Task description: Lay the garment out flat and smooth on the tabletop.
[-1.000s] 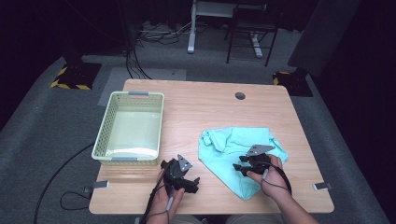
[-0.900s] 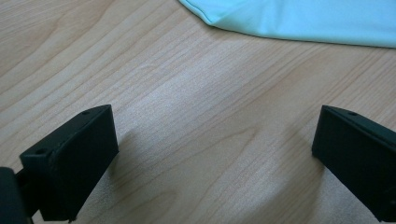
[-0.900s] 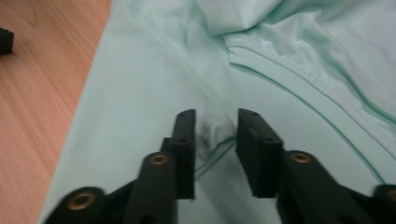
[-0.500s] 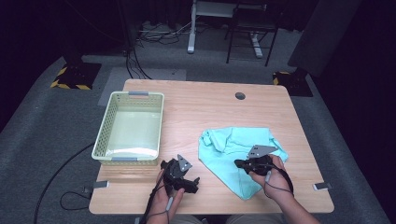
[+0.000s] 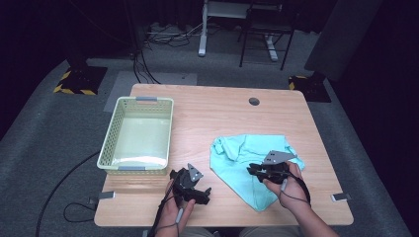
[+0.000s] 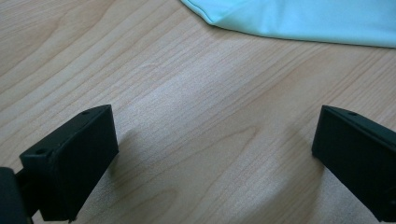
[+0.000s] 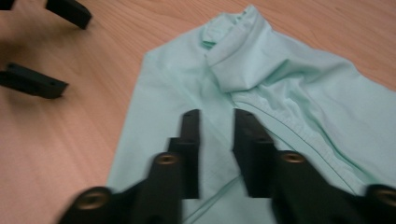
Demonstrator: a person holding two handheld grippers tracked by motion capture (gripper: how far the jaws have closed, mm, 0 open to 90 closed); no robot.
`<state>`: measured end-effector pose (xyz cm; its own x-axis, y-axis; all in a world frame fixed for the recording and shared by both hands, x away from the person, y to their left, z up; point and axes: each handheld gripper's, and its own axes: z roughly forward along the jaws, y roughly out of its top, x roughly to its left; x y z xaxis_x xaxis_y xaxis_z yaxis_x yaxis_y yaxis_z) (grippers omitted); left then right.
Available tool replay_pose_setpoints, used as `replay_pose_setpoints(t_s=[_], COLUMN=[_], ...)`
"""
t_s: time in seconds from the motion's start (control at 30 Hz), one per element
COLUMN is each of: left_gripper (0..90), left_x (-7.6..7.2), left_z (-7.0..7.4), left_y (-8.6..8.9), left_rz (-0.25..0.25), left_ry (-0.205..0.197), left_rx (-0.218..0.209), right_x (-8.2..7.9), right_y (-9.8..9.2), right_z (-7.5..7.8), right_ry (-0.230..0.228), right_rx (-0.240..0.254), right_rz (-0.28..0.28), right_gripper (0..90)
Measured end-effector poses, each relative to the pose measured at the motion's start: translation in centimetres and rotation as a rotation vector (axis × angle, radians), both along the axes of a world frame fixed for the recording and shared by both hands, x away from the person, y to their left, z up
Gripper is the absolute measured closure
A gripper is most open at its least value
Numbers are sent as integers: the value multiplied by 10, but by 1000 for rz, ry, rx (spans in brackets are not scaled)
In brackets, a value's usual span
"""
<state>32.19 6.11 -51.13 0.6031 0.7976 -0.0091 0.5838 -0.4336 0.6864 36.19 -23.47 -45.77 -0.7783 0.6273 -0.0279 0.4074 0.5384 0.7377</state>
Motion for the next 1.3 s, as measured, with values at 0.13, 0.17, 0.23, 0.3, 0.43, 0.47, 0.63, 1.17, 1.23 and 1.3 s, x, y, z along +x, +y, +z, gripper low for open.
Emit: replay_pose_setpoints(t_s=[0.13,0.17,0.23,0.3,0.43,0.47,0.63,1.17,1.23,1.3], left_gripper=[2,2,1,1,2,1,2,4,4,3], left_x=[0,0,0,0,0,0,0,-4,-4,-4], left_z=[0,0,0,0,0,0,0,0,0,0], left_y=[0,0,0,0,0,0,0,12,12,12], left_rz=[0,0,0,1,0,1,0,-5,-5,-4], left_ry=[0,0,0,0,0,0,0,-1,-1,-1], left_rx=[0,0,0,0,0,0,0,-2,-1,-3], right_x=[11,13,15,17,14,13,3,-64,-69,-68], right_y=[2,2,2,1,1,2,6,60,61,58], right_z=[-20,-24,-30,-34,-34,-33,-19,1,4,6], right_ry=[48,54,71,92,115,116,63,75,60,55], right_rx=[-41,-47,-51,-55,-51,-53,-31,81,109,120], right_rz=[-10,-15,-24,-22,-7,-1,12,336,339,329], right_gripper=[541,541,548,585,807,837,859,708,646,629])
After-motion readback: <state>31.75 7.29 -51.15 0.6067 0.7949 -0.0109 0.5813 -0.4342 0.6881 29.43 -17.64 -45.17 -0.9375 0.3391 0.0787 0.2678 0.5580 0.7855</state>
